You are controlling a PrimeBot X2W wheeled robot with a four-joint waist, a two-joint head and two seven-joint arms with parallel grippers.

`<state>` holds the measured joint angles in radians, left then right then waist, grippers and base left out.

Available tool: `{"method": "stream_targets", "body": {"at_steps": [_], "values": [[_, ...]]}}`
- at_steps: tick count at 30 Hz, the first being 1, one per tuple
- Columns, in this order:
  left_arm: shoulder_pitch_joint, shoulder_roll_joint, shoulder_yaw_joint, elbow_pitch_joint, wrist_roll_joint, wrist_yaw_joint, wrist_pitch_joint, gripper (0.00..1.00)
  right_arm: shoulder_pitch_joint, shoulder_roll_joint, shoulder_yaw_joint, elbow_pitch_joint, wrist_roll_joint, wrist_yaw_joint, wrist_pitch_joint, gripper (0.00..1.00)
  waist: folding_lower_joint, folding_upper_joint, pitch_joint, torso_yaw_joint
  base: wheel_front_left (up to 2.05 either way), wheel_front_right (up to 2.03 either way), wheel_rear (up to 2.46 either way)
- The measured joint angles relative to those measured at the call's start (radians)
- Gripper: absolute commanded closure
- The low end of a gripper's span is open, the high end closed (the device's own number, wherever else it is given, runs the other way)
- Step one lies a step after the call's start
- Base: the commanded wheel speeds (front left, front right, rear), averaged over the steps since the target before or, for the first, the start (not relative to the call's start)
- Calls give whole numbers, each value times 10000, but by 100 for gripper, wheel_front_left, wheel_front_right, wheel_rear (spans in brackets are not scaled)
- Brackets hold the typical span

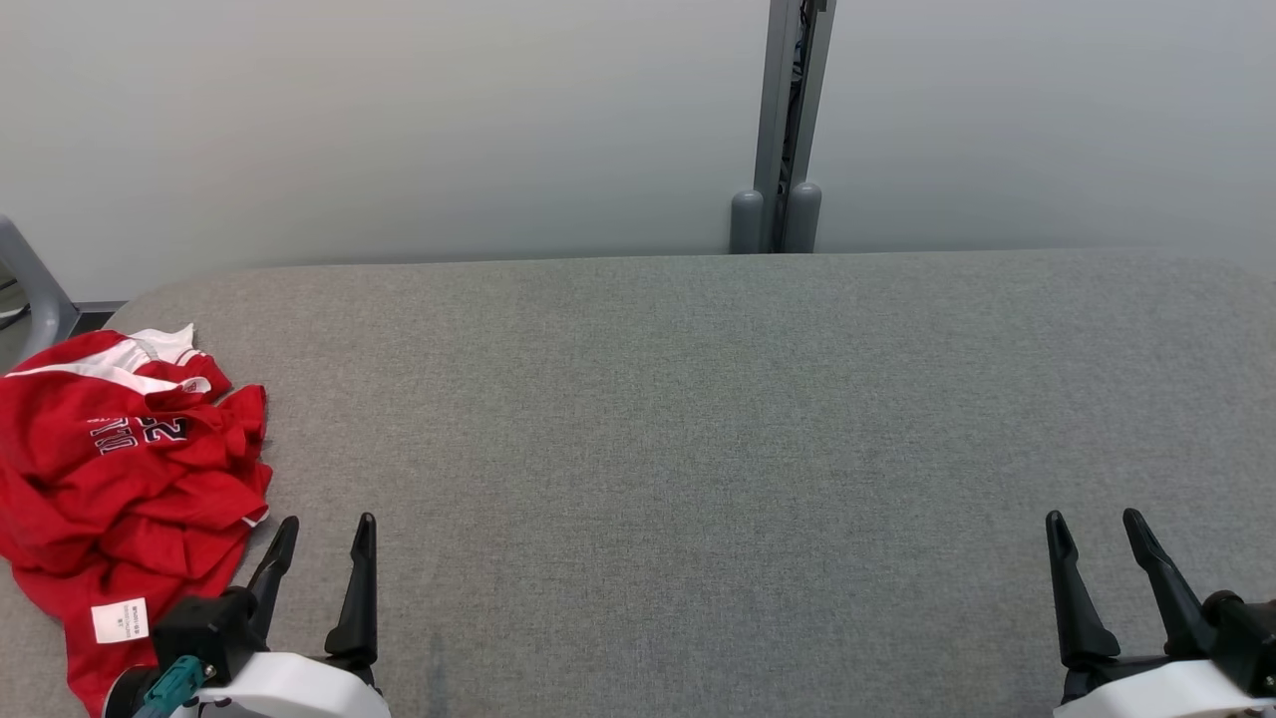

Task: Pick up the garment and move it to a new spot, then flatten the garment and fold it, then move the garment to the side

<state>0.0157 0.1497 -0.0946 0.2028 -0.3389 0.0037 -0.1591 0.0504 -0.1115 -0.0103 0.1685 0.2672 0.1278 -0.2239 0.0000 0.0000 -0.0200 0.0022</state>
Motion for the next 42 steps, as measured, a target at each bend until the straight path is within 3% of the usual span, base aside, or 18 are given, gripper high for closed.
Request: {"method": "stream_targets", "body": {"at_steps": [23,42], "values": [[-99,-123,17,261,1446,61,-698,0,-162,236,-182,67,-679,4,-232,0,0,0,-29,20,0,0,0],[-254,-454,341,834,1935,-205,-1055,0,-407,190,-194,385,-1260,17,-337,0,0,0,-43,41,0,0,0]]}}
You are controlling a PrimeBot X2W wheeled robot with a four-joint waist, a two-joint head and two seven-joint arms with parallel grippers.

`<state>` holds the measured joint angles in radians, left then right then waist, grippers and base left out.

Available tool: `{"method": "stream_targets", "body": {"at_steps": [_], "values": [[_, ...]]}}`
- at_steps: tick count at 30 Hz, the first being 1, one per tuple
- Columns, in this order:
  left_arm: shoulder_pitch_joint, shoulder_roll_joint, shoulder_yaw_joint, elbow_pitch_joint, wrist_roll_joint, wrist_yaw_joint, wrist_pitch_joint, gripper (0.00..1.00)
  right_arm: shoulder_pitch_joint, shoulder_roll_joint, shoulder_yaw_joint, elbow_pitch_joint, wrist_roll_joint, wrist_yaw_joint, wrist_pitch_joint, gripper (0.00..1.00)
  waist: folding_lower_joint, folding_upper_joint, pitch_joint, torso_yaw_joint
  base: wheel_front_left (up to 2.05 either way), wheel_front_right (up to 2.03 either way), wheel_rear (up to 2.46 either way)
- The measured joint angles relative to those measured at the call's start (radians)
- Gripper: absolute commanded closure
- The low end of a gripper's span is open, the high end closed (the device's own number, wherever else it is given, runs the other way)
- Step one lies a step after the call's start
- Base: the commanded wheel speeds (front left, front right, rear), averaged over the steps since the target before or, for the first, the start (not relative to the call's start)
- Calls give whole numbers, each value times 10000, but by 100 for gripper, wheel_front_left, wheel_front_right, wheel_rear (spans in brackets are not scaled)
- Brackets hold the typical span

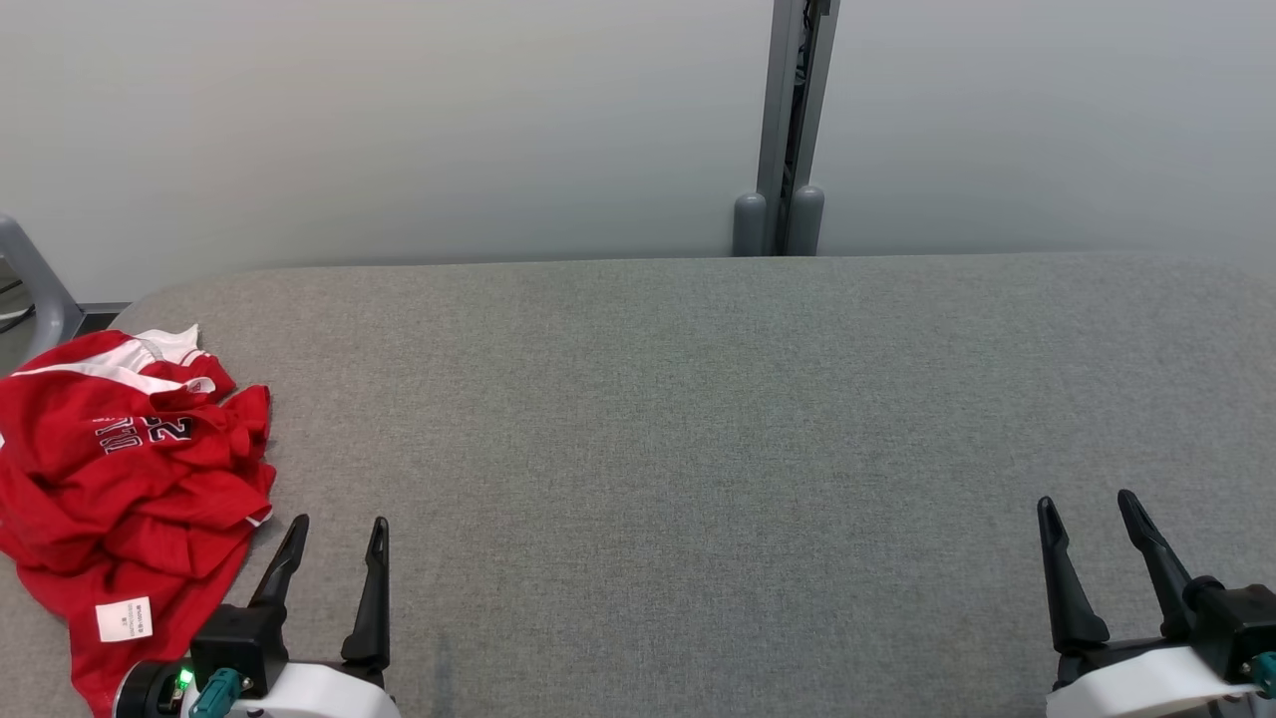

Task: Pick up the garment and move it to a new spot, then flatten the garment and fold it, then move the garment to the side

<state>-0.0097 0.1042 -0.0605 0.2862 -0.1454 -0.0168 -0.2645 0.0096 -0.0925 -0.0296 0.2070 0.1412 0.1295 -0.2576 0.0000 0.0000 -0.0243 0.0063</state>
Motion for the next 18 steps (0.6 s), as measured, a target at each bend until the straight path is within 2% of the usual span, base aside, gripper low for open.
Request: {"method": "stream_targets", "body": {"at_steps": [18], "values": [[-211,-203,284,679,-336,-192,0,0,12,17,6,-92,224,0,-25,0,0,0,6,80,0,0,0]]}}
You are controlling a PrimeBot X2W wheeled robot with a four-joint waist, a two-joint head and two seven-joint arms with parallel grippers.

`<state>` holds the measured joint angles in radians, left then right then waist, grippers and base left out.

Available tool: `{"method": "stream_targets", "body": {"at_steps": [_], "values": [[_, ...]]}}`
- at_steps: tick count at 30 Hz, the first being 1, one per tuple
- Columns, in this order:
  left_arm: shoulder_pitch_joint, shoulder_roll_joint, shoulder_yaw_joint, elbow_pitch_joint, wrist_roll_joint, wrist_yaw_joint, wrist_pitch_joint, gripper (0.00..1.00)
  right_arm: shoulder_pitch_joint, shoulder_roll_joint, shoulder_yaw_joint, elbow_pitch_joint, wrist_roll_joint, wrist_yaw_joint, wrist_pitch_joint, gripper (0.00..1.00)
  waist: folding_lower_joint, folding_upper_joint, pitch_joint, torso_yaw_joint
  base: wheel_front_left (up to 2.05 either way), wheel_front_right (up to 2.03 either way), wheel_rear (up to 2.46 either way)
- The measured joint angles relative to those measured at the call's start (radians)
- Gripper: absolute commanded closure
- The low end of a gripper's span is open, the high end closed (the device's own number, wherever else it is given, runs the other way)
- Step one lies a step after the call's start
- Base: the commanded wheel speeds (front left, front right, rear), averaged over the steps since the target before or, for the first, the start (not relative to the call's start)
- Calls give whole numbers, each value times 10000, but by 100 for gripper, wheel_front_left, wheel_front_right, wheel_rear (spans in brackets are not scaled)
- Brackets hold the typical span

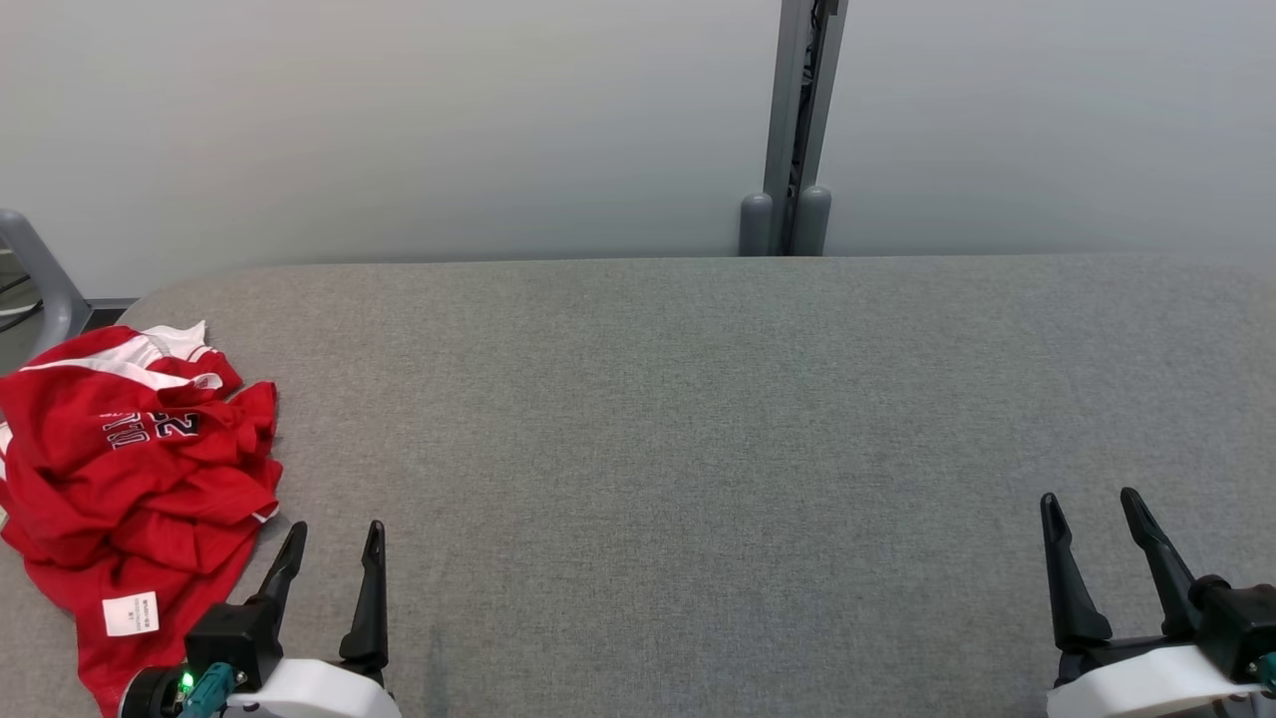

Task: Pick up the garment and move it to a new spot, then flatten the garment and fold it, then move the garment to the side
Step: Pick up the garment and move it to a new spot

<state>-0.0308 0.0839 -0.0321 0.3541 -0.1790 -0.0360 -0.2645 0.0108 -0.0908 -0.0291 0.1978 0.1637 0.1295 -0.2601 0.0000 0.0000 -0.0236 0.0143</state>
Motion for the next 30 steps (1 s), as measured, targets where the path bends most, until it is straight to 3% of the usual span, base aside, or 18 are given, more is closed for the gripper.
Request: {"method": "stream_targets", "body": {"at_steps": [11,22,30], "values": [[-357,-25,96,98,-50,-82,2,0,53,27,50,-217,25,0,-4,0,0,0,66,729,0,0,0],[-549,-8,445,132,-176,-69,0,0,86,132,418,-368,23,0,-4,0,1,0,92,2386,0,0,0],[-379,27,750,-4,-288,-69,0,0,-5,182,920,-520,-50,2,-6,0,0,0,66,3960,0,0,0]]}}
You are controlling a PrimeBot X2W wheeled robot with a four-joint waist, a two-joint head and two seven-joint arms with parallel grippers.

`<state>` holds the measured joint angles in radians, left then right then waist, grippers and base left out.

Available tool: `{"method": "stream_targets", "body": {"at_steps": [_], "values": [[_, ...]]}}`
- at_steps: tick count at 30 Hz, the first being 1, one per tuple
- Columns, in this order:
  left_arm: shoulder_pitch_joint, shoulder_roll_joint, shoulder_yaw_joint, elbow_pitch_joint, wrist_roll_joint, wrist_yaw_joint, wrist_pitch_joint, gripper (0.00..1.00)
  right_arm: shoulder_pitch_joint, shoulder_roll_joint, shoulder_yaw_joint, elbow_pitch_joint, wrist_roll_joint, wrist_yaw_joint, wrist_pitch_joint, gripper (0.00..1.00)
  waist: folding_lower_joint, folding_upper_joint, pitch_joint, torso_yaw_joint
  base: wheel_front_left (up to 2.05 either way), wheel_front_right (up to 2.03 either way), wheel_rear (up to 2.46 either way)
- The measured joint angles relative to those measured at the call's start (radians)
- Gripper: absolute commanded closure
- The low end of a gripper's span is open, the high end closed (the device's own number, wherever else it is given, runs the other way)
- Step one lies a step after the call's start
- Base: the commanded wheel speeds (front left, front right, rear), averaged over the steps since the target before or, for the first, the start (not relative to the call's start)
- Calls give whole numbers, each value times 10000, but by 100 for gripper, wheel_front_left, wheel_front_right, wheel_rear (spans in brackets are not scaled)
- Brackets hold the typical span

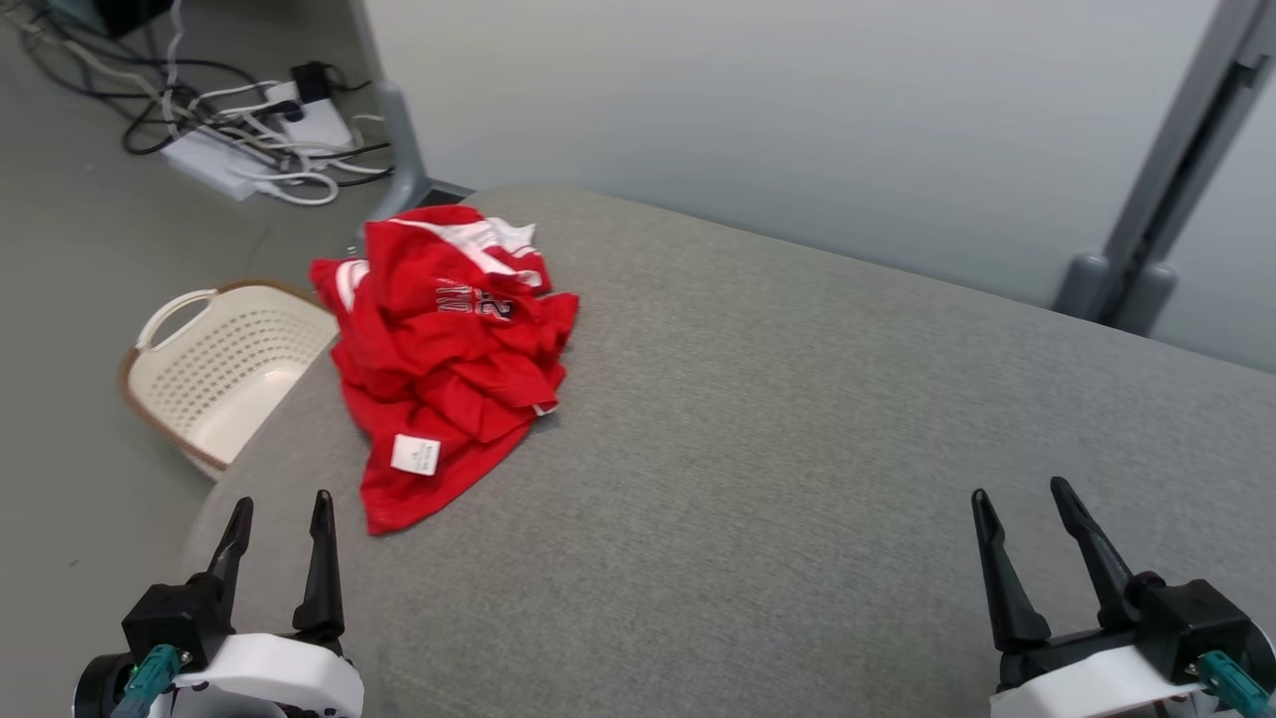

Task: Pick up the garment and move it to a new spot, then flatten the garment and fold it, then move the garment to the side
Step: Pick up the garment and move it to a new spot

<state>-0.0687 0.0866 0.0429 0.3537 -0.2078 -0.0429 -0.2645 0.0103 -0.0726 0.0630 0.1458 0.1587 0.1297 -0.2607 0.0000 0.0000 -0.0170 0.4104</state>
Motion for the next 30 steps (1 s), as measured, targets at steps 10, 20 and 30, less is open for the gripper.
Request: {"method": "stream_targets", "body": {"at_steps": [10,20,30], "values": [[30,-40,-12,-35,10,-15,0,0,-7,46,77,-8,-15,0,0,0,0,0,-40,706,0,0,0],[5,-65,-52,29,115,-86,0,0,7,59,-2,-10,-111,0,0,0,0,0,-41,813,0,0,0],[-413,-73,-201,21,217,-180,0,0,28,65,-88,-115,-194,0,0,0,0,0,101,855,0,0,0]]}}
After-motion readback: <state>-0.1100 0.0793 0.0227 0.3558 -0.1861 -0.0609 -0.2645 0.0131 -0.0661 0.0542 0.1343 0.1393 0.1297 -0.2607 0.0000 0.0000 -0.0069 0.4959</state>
